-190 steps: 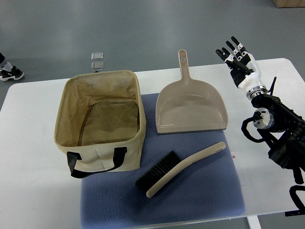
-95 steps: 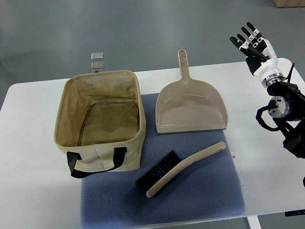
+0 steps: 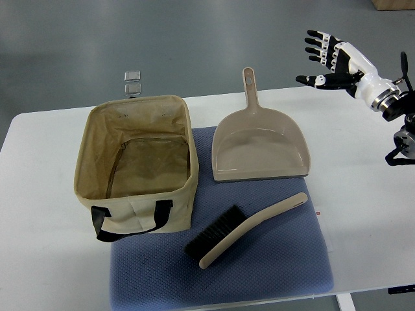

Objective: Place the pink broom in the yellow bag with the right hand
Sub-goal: 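Reach the right hand down toward the beige brush handle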

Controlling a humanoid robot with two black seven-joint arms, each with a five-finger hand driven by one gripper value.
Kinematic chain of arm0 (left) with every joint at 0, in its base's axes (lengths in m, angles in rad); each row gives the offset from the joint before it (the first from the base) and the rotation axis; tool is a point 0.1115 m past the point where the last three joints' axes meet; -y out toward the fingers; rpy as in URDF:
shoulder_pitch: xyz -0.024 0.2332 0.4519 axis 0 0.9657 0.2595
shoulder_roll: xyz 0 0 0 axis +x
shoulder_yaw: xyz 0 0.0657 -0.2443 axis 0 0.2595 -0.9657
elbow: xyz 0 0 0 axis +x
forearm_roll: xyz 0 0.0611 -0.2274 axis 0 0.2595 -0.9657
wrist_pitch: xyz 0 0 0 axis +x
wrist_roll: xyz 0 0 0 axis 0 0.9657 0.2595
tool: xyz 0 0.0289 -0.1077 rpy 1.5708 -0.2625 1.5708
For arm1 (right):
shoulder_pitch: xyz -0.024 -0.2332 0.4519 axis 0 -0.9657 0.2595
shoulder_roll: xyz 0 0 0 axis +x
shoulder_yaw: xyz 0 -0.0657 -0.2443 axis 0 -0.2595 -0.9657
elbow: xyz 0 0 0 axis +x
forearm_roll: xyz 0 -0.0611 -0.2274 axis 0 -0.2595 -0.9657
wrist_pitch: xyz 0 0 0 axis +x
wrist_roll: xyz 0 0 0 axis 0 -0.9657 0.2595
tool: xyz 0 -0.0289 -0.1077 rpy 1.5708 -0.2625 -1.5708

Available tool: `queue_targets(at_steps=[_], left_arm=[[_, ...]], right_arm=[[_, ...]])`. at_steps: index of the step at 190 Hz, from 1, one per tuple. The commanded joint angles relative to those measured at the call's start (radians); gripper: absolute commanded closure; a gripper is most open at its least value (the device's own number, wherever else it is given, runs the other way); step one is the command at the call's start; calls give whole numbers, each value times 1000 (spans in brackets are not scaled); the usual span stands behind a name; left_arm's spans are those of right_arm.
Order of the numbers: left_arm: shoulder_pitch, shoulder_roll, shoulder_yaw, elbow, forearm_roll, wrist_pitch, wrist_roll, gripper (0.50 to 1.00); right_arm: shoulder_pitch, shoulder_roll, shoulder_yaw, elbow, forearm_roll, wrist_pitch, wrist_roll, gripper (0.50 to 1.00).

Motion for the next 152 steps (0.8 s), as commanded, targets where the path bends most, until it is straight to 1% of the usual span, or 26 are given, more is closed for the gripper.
queue_targets(at_steps=[1,12,20,29,56,68,88,102,115,129,152], left_arm=[[0,0,0,0,0,-1,1,500],[0,0,0,0,0,0,1,500],[0,0,0,0,0,0,-1,500],[0,0,0,1,0,0,-1,500],[0,0,0,0,0,-1,1,500],[0,0,0,0,0,0,-1,500],[0,0,0,0,0,-1,-1,500],[0,0,0,0,0,-1,-1,500],[0,0,0,0,0,0,1,500],[0,0,0,0,0,0,1,500],[0,0,0,1,0,0,1,500]], right_arm=[[-2,-62,-42,59,-161,63,-1,572],[-11,-99,-58,105,-251,118,2,572],[-13,-120,-68,131,-297,143,5,572],[-16,-158,-90,175,-369,171,25,572],[-11,-229,-173,296,-546,184,60,572],[-11,-261,-194,344,-593,186,66,572],[-19,-315,-234,436,-638,212,79,572],[-21,-335,-257,496,-642,212,79,574],[-21,-338,-279,527,-649,201,71,574],[-25,-326,-291,525,-696,181,63,574],[-71,-284,-292,517,-842,125,49,574]])
